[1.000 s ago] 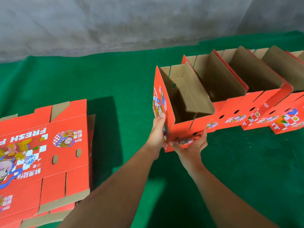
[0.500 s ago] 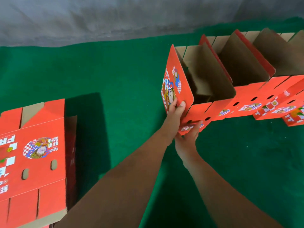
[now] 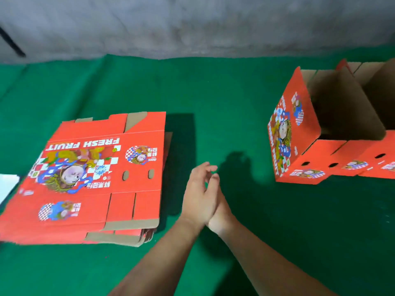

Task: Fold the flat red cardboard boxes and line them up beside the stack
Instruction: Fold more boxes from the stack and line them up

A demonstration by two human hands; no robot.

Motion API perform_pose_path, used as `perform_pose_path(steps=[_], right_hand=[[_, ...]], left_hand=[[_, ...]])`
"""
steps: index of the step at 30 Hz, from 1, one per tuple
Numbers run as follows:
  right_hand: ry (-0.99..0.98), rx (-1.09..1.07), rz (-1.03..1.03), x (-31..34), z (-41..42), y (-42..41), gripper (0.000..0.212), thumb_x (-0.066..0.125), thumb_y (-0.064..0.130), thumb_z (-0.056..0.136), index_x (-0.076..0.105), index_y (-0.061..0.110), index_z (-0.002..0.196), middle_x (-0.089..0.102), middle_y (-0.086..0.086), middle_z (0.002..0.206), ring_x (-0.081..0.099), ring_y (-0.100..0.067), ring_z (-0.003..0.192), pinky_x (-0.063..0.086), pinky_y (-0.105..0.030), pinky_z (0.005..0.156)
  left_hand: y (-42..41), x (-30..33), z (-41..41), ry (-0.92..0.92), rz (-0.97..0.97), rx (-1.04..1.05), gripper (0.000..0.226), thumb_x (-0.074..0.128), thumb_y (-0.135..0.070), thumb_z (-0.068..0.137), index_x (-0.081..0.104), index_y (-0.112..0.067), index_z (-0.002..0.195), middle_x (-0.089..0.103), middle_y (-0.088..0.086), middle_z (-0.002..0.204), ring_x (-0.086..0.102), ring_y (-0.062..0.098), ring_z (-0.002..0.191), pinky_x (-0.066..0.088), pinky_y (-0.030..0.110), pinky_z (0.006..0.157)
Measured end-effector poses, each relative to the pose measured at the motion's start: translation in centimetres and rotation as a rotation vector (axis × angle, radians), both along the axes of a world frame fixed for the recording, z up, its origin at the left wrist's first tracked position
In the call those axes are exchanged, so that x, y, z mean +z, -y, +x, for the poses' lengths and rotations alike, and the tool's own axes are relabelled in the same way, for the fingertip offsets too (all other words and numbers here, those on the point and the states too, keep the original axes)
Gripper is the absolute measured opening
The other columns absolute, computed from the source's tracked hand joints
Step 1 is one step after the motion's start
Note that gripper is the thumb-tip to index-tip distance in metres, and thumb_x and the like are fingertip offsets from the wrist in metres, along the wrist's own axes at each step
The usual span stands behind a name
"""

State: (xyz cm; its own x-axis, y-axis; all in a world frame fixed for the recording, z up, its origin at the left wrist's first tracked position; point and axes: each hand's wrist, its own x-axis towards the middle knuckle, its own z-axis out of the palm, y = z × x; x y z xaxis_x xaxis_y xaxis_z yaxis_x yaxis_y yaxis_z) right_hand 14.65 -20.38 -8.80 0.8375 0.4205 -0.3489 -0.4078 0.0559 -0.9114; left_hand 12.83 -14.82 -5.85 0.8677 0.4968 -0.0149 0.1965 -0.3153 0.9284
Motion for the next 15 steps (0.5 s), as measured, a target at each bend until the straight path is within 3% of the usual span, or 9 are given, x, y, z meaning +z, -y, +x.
perform_pose_path(steps=[2, 5, 6, 8, 10, 12, 15], right_hand=[[-0.238, 0.077, 0.048, 0.7, -3.2, -2.3, 0.026, 0.03, 0.0, 0.111, 0.037, 0.02, 0.126, 0.05, 0.017, 0.104, 0.057, 0.024, 0.08, 0.045, -0.001, 0.078], [-0.24, 0.139, -0.005, 2.6, -6.9, -5.5, 0.03, 0.023, 0.018, 0.114, 0.037, 0.018, 0.141, 0.055, 0.003, 0.114, 0.06, -0.005, 0.097, 0.048, -0.02, 0.086], [-0.287, 0.149, 0.009, 3.3, -7.8, -6.7, 0.035, 0.028, 0.02, 0.113, 0.043, 0.013, 0.144, 0.059, -0.002, 0.117, 0.061, -0.017, 0.103, 0.049, -0.027, 0.086], [-0.328, 0.136, -0.009, 4.2, -8.9, -8.0, 0.035, 0.038, 0.021, 0.111, 0.057, 0.003, 0.135, 0.069, -0.012, 0.122, 0.068, -0.03, 0.109, 0.055, -0.032, 0.079], [-0.454, 0.126, -0.003, 3.9, -9.1, -8.3, 0.035, 0.042, 0.024, 0.108, 0.068, 0.005, 0.121, 0.076, -0.015, 0.112, 0.077, -0.024, 0.093, 0.058, -0.024, 0.063], [-0.569, 0.084, 0.056, 3.8, -9.2, -7.8, 0.039, 0.04, 0.031, 0.108, 0.072, 0.01, 0.116, 0.079, -0.011, 0.102, 0.078, -0.017, 0.081, 0.056, -0.021, 0.053], [-0.485, 0.061, 0.077, 3.4, -8.9, -5.2, 0.032, 0.042, 0.03, 0.109, 0.071, 0.018, 0.114, 0.078, -0.005, 0.11, 0.077, -0.016, 0.094, 0.058, -0.026, 0.072]], left_hand=[[-2.5, 0.9, -3.6, -0.028, 0.127, 0.039, 0.031, 0.051, -0.032, 0.096, 0.067, -0.023, 0.121, 0.052, -0.004, 0.139, 0.046, 0.0, 0.135, 0.036, 0.024, 0.115], [-5.7, 2.2, -7.9, -0.033, 0.292, 0.08, 0.039, 0.05, -0.033, 0.093, 0.069, -0.018, 0.124, 0.053, 0.004, 0.145, 0.048, 0.018, 0.14, 0.038, 0.043, 0.117], [-6.9, 2.5, -8.9, -0.087, 0.423, 0.117, 0.043, 0.048, -0.037, 0.093, 0.068, -0.02, 0.127, 0.053, 0.004, 0.148, 0.046, 0.026, 0.143, 0.033, 0.05, 0.12], [-8.8, 3.0, -10.5, -0.368, 0.582, 0.168, 0.049, 0.04, -0.048, 0.099, 0.056, -0.034, 0.143, 0.037, 0.0, 0.164, 0.026, 0.037, 0.155, 0.01, 0.065, 0.124], [-9.8, 2.9, -11.4, -0.643, 0.523, 0.129, 0.05, 0.028, -0.057, 0.105, 0.039, -0.047, 0.153, 0.015, -0.003, 0.173, 0.007, 0.042, 0.157, -0.002, 0.069, 0.123], [-9.4, 2.4, -12.1, -0.674, 0.47, 0.033, 0.052, 0.022, -0.06, 0.106, 0.034, -0.047, 0.155, 0.011, -0.004, 0.174, 0.006, 0.046, 0.156, 0.007, 0.066, 0.123], [-7.4, 2.2, -12.6, -0.566, 0.462, -0.1, 0.051, 0.026, -0.061, 0.106, 0.038, -0.045, 0.153, 0.015, -0.007, 0.174, 0.003, 0.044, 0.158, 0.009, 0.059, 0.126]])
